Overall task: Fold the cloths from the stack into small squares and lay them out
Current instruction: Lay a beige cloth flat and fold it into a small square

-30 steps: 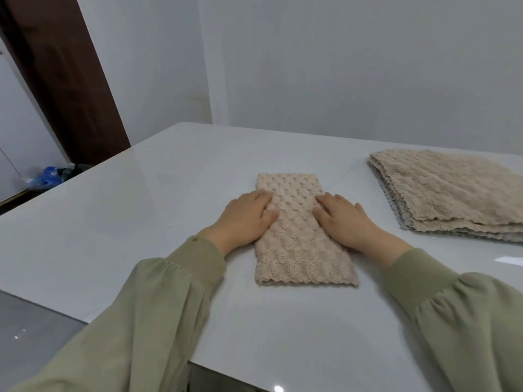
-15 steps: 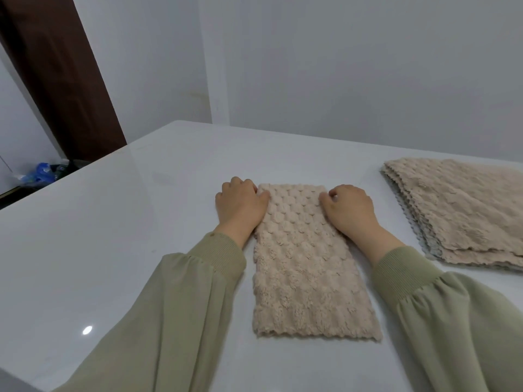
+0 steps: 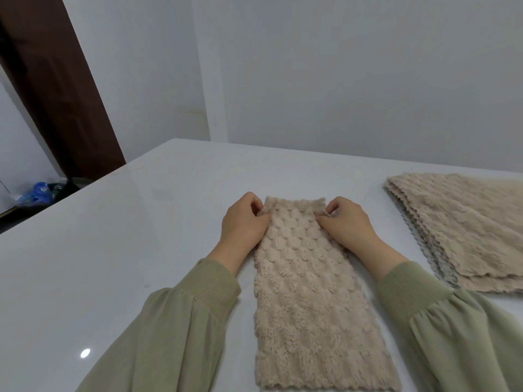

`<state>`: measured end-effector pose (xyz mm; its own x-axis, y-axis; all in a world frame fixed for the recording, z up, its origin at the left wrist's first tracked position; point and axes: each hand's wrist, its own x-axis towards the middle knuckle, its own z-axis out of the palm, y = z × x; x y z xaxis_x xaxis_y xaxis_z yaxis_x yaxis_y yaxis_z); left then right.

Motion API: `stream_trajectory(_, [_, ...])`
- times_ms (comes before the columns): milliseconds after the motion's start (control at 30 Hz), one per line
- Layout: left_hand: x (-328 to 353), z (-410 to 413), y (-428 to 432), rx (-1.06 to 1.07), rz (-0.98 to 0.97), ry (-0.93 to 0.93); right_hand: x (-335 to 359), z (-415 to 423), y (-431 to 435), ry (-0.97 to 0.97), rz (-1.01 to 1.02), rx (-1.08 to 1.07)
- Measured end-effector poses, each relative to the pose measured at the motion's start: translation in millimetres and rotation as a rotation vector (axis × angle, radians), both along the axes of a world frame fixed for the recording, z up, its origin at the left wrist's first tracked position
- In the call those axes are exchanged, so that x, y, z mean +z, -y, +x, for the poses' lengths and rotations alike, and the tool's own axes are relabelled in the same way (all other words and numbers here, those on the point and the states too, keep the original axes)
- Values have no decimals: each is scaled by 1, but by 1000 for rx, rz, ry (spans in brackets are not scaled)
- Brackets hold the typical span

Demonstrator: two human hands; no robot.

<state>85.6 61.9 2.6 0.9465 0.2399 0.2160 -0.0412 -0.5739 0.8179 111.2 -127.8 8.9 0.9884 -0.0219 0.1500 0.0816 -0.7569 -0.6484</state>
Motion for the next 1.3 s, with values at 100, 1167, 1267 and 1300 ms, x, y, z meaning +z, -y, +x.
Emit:
stream_trajectory(100, [3,-2,-1,-13,-149,60,5,-4,1,51,252,21])
stream_trajectory(1167, [21,-66,8,-110,-757,-54,12,-74,4,167,574,48])
stream_trajectory(1267, [22,-72,7,-103,-701,-85,14,-83,10,150,682,-3])
stream_trajectory(1300, [23,-75,7,-107,-678,-89,17,-88,11,166,658,-18])
